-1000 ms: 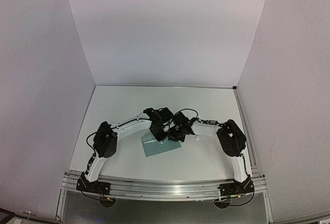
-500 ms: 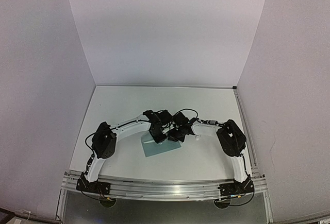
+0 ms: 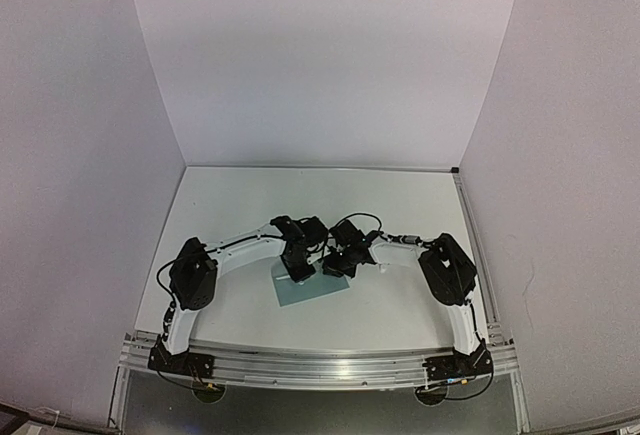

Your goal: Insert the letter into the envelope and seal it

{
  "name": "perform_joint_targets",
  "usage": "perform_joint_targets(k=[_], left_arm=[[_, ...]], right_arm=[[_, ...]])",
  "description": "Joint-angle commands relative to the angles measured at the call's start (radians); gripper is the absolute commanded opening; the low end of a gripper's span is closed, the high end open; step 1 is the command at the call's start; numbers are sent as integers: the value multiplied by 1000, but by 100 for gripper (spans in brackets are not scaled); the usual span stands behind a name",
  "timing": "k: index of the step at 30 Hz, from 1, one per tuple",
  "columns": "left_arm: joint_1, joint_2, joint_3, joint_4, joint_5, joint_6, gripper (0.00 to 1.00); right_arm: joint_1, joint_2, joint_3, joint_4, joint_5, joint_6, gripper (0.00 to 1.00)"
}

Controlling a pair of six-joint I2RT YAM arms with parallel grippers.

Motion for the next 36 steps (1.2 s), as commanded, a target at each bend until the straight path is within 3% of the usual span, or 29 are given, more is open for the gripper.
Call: perform_joint_targets(k=[1, 5, 12, 17, 23, 36], left_arm=[[-16, -21, 15, 34, -3, 17, 0], [-18, -7, 23, 147, 13, 6, 0], [-18, 59, 70, 188, 26, 12, 0], [-18, 88, 87, 145, 2, 19, 0], [-17, 64, 89, -20, -51, 67, 0], [-12, -52, -74, -104, -54, 120, 0]], right_arm=[[-14, 49, -19, -56, 21, 2, 0], [-14, 52, -14, -55, 18, 5, 0], [-14, 64, -3, -55, 5, 14, 0], [-14, 60, -3, -56, 11, 10, 0], [-14, 57, -15, -56, 11, 7, 0], [-14, 55, -25, -56, 15, 2, 0]])
